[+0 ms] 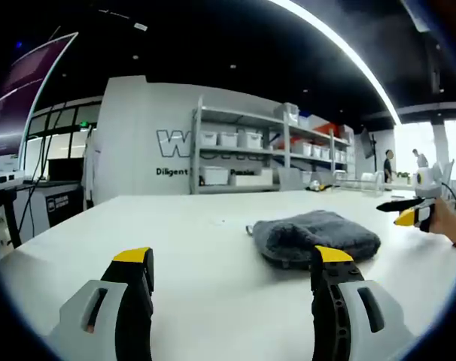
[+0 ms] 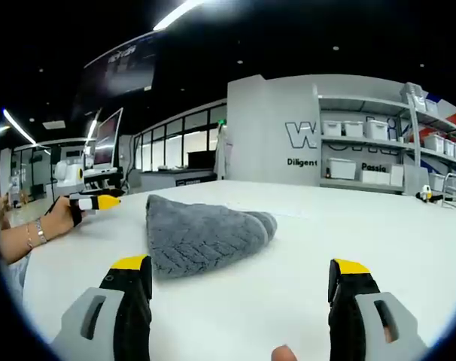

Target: Open the folded towel by lifting each exposed corner and separating the folded layers until the towel lies flat within the target outline without major curled edges

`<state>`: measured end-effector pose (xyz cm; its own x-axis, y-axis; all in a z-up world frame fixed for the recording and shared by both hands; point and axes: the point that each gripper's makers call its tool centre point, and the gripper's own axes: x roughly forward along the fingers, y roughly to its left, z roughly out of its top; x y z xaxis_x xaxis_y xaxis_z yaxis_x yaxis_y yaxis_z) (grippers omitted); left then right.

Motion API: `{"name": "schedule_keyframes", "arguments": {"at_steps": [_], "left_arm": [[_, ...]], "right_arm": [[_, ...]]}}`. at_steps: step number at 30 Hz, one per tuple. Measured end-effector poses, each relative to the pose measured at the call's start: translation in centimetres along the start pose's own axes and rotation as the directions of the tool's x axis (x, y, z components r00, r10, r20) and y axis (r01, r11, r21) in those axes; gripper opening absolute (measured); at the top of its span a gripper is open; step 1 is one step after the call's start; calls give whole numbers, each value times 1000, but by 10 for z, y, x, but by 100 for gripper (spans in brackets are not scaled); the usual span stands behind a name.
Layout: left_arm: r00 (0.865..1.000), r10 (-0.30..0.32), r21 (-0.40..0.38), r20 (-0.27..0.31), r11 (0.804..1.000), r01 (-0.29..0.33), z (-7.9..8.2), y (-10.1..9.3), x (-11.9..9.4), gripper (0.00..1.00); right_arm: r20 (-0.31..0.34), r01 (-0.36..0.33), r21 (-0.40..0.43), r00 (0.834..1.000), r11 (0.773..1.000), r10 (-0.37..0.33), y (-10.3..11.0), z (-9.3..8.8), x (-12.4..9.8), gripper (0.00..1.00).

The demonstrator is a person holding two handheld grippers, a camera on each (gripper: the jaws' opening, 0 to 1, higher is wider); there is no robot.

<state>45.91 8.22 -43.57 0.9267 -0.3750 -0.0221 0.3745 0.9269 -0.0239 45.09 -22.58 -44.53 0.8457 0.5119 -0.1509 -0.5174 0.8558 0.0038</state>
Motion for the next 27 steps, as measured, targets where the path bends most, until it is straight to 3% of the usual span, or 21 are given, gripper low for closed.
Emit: {"name": "schedule_keyframes", "arguments": {"at_steps": [17, 19, 21, 23, 27], "left_arm": [[1000, 6, -12, -2, 1000, -6, -2, -1, -1, 84], [1000, 9, -12, -2, 1000, -9, 11, 32, 20, 84], [1000, 9, -13, -4, 1000, -9, -3, -3, -3, 84], [1000, 8, -17, -6, 1000, -8, 9, 31, 19, 84], [1000, 8, -20, 0, 1000, -8, 4, 19, 10, 84]], "right_arm": [[-1, -6, 3, 1000, 1000, 6, -5, 3, 5, 99], [-2, -7, 3, 1000, 1000, 7, -5, 3, 6, 99], [1, -9, 2, 1000, 1000, 9, -5, 4, 6, 99], [2, -11, 5, 1000, 1000, 11, -6, 5, 6, 99], [-9, -10, 6, 1000, 1000, 10, -8, 3, 8, 99]]}}
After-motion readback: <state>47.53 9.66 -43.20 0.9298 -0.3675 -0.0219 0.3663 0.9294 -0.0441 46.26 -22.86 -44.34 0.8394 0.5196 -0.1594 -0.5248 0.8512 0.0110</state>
